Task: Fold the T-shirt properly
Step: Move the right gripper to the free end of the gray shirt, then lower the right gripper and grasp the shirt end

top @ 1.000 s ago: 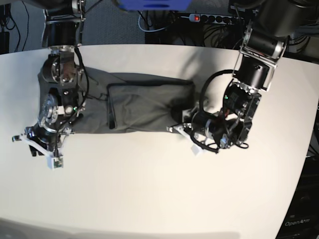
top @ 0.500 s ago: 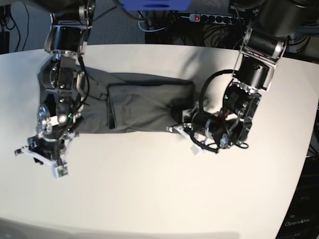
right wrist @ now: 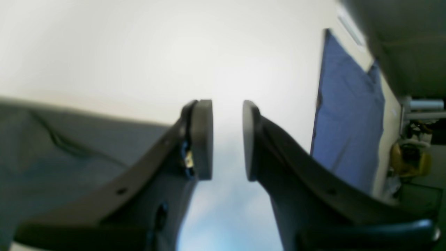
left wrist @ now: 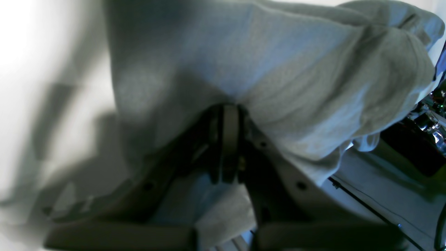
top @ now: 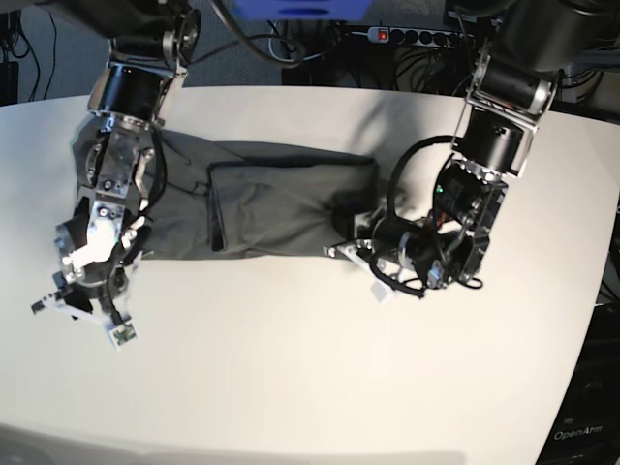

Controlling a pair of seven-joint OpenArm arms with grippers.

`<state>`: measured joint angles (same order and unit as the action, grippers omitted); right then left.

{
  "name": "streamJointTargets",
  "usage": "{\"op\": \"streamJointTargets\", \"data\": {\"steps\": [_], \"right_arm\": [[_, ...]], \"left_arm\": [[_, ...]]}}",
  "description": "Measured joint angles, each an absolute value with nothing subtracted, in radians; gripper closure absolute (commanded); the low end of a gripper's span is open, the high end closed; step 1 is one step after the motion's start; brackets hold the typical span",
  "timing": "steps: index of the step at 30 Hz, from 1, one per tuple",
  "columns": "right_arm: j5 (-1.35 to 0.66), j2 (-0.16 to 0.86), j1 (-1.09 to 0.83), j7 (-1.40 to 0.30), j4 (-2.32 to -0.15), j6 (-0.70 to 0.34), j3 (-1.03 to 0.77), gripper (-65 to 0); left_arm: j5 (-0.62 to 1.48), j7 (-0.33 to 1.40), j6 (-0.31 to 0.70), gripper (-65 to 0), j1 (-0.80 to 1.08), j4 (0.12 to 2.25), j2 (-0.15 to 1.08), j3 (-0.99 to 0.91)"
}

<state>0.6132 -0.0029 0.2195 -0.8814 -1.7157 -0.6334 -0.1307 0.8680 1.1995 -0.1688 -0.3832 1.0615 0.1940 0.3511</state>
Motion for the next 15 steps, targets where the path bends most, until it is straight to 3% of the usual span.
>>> {"op": "streamJointTargets", "data": {"steps": [3,15], "right_arm": [[0.53,-0.006,0.264,-0.931,-1.715,-0.691,-0.154,-14.7],[0.355,-0.047,0.483,-1.216,-1.707,-0.68,-0.517,-14.7]], "left_arm": [[0.868,1.201,-0.169,-1.9,-0.384,1.061,0.194,0.351],[0.868,1.2,-0.169,-1.9,-0.383,1.061,0.194,0.351]]}}
